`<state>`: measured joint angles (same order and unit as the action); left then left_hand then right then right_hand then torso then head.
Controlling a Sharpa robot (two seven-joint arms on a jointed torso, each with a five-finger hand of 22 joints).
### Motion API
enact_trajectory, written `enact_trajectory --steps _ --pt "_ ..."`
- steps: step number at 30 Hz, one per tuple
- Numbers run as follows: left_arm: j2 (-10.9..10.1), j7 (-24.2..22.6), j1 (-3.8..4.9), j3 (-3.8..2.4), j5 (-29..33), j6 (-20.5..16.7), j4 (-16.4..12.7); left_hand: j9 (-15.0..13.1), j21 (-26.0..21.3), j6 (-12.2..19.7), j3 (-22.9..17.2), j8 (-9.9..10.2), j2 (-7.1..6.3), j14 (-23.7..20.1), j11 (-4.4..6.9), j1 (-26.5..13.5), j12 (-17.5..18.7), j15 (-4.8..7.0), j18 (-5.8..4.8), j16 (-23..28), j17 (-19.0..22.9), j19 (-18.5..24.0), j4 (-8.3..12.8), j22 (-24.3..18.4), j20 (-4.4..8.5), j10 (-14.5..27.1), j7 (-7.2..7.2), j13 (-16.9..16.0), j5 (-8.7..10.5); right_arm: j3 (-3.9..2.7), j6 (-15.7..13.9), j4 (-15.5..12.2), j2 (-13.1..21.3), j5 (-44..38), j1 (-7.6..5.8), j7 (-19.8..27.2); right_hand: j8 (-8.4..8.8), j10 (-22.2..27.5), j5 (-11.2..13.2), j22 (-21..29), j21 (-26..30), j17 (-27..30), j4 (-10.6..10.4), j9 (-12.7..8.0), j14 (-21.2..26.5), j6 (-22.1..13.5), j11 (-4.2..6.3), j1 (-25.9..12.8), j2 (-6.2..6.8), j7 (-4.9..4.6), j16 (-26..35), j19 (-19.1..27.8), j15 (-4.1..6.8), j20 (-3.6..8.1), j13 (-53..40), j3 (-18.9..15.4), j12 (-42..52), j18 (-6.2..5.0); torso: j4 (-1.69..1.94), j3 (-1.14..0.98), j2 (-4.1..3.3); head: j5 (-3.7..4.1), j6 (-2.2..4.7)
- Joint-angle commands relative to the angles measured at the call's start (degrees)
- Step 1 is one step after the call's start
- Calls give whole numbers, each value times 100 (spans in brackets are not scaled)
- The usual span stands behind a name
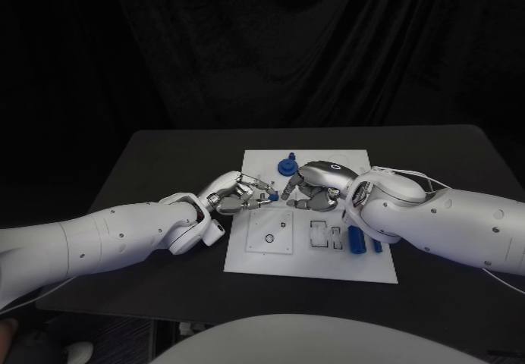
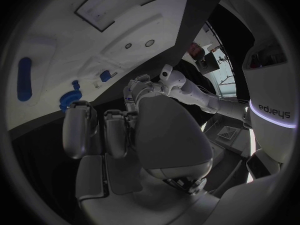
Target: Assemble the parts on the task board
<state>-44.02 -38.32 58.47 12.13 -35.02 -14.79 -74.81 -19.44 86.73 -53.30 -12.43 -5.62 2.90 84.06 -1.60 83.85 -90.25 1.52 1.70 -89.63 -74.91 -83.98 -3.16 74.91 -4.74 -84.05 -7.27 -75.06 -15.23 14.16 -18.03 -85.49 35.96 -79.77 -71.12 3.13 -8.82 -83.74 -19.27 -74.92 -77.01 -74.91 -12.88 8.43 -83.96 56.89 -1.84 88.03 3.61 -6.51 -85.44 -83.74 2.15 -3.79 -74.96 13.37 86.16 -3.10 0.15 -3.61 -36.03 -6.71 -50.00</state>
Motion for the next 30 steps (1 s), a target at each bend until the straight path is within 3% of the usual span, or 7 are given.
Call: enact_trajectory --steps 1,30 --pt "20 -63 0 -4 60 95 -3 -6 18 -27 -24 -15 59 594 -42 -16 25 -36 -81 -37 -1509 -381 -22 1391 -22 -595 6 -1494 -39 -5 71 12 -23 -36 18 -32 50 -73 -30 -1131 34 -962 -4 -12 -466 -13 -4 -54 -1 -17 1 -198 6 -3 -840 29 -24 22 2 7 1 1 0" --pt "109 -15 -2 -4 60 188 96 -8 9 -24 -30 -9 63 594 -51 -6 25 -45 -78 -37 -1509 -374 -19 1387 -31 -595 -2 -1494 -49 -5 -49 79 -182 -36 41 96 121 -11 -14 -1094 154 -869 9 -51 -436 -61 -25 -87 -9 -40 81 -148 -11 -15 -774 47 -67 -4 -14 8 18 -53 0"
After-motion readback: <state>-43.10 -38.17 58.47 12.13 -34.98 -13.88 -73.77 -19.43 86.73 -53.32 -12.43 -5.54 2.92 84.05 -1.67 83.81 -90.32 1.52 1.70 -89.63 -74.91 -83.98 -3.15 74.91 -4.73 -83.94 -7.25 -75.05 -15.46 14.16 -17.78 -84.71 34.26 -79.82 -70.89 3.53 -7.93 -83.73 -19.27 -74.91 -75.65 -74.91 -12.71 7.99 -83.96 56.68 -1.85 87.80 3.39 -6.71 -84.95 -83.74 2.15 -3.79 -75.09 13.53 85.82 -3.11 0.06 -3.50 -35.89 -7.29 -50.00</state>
